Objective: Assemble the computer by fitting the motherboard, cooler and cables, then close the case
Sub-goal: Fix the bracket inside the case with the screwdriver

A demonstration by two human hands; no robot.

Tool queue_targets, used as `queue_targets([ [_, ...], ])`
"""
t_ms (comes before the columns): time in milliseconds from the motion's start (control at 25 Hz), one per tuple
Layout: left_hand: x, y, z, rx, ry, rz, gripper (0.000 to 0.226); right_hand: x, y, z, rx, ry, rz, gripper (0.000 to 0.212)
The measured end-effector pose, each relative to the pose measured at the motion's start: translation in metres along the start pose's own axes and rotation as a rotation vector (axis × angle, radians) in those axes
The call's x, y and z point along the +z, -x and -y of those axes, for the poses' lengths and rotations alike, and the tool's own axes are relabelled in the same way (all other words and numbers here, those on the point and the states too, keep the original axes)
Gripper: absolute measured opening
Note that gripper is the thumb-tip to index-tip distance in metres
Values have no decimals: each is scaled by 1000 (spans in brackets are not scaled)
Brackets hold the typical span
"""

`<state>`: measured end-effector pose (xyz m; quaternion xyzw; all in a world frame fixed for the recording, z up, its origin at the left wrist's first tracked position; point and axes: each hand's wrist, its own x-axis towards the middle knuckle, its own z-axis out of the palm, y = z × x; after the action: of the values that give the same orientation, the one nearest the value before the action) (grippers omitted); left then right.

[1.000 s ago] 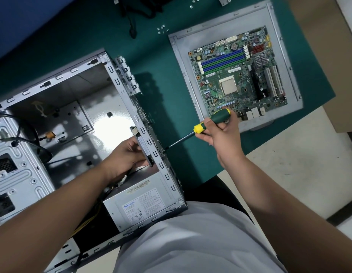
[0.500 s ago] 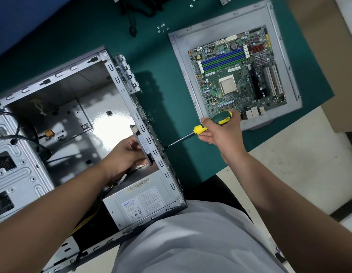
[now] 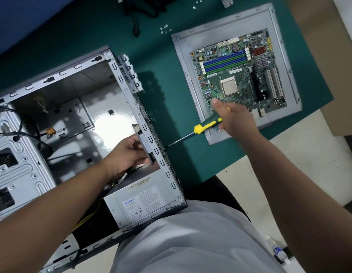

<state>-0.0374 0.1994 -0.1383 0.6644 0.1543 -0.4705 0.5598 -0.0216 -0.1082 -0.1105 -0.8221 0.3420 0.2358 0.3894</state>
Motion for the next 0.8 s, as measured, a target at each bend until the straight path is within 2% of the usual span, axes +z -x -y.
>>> queue_targets([
  [40, 0, 0, 0, 1, 5, 0, 25, 0, -1, 3, 0, 70, 26, 55],
  [80, 0, -1, 1, -2, 8, -2, 25, 0, -5, 4, 26, -11, 71, 52],
  [200, 1, 0, 2, -16, 28, -4, 26, -10, -10, 9, 126, -563, 232, 28],
  [240, 1, -1, 3, -21, 38, -8, 26, -12, -10, 9, 128, -646, 262, 25],
  [280, 1, 0, 3, -24, 49, -11, 26, -12, -11, 8, 118, -612, 271, 24],
  [400, 0, -1, 4, -27, 64, -6, 25, -9, -7, 16, 78, -118, 199, 49],
  [440, 0, -1, 4, -29, 63, -4, 25, -10, -7, 17, 97, -108, 223, 47],
  [520, 1, 0, 4, -31, 57, 0, 23, -18, -7, 18, 66, -272, 268, 28],
  [600, 1, -1, 5, -27, 46, 1, 22, -25, -10, 13, -40, -419, 401, 30],
  [640, 0, -2, 6, -22, 46, -4, 23, -24, -9, 11, -102, -393, 427, 30],
  [720, -1, -3, 7, -11, 50, -8, 23, -19, -7, 15, -65, -246, 322, 25],
  [800, -2, -4, 8, 4, 45, 0, 23, -14, -7, 19, -42, -15, 264, 40],
])
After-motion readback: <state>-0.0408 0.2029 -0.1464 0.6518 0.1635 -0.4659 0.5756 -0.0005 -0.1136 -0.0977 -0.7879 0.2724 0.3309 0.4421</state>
